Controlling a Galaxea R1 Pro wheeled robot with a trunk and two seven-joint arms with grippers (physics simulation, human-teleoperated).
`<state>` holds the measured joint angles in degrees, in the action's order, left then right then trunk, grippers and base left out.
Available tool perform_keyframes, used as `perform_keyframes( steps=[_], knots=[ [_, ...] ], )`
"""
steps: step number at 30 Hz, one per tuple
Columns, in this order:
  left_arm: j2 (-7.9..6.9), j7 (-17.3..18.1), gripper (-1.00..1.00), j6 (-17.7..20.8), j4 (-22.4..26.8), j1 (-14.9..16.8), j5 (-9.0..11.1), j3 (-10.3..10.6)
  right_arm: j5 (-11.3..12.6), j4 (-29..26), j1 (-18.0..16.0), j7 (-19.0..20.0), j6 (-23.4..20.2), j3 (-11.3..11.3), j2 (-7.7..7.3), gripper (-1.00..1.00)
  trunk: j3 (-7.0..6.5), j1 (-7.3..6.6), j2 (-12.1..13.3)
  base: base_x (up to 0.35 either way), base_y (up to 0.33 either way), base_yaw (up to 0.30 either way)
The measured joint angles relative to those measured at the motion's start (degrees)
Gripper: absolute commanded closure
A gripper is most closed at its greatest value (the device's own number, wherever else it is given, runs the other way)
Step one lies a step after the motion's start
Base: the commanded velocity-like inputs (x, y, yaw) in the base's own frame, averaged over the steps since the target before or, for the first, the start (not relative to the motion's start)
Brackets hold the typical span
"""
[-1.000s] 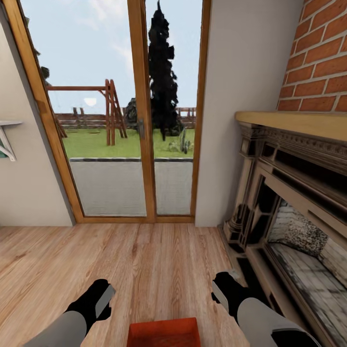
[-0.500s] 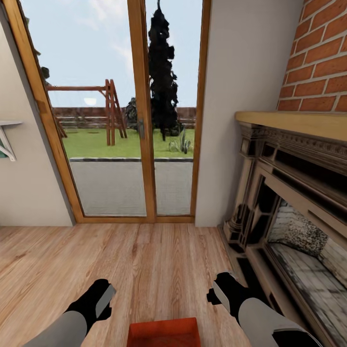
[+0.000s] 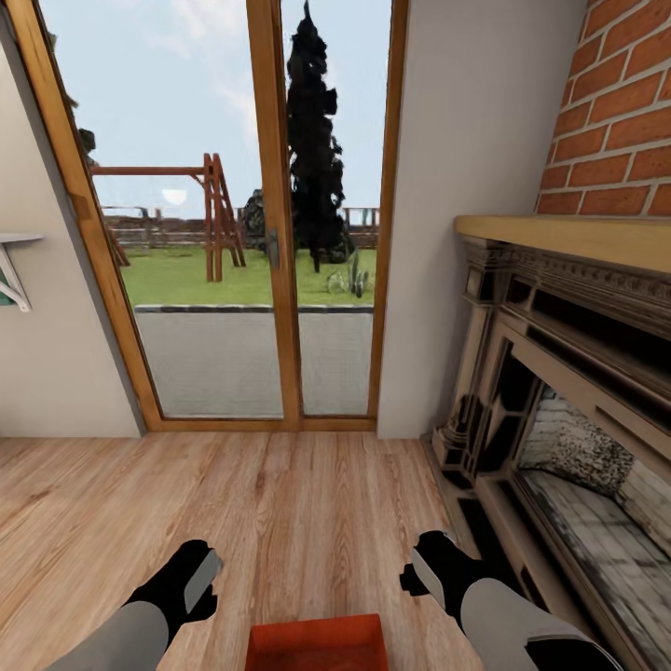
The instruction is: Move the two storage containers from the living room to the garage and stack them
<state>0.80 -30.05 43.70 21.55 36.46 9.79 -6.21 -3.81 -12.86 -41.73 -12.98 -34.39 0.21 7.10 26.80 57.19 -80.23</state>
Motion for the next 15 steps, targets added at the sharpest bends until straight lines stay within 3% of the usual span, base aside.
perform_keyframes(
  steps=[4,9,10,11,15],
  knots=[
    [0.13,0.1,-1.0,0.2,0.0,0.0,0.1,-0.1,0.0,0.0,0.0,0.0,0.0,0.0,0.0,-1.0,0.0,0.0,0.0,0.0,0.0,0.0],
    [0.19,0.2,-1.0,0.3,0.1,0.0,0.4,-0.3,0.0,0.0,0.0,0.1,0.0,0.0,0.0,-1.0,0.89,1.09,-2.0,0.0,0.0,0.0],
    [0.18,0.2,-1.0,0.3,0.1,0.0,0.9,-0.3,0.0,0.0,0.0,0.1,0.0,0.0,0.0,-1.0,1.07,1.31,-2.4,0.0,0.0,0.0],
    [0.14,0.2,-1.0,0.3,0.1,0.0,3.6,-0.2,0.0,0.1,0.0,0.1,0.0,0.0,0.0,-1.0,1.25,1.53,-2.8,0.0,0.0,0.0],
    [0.13,0.2,-1.0,0.3,0.1,0.0,5.5,-0.2,0.0,0.1,0.0,0.1,0.0,0.0,0.07,-1.0,1.97,2.41,-4.4,0.0,0.0,0.0]
  ],
)
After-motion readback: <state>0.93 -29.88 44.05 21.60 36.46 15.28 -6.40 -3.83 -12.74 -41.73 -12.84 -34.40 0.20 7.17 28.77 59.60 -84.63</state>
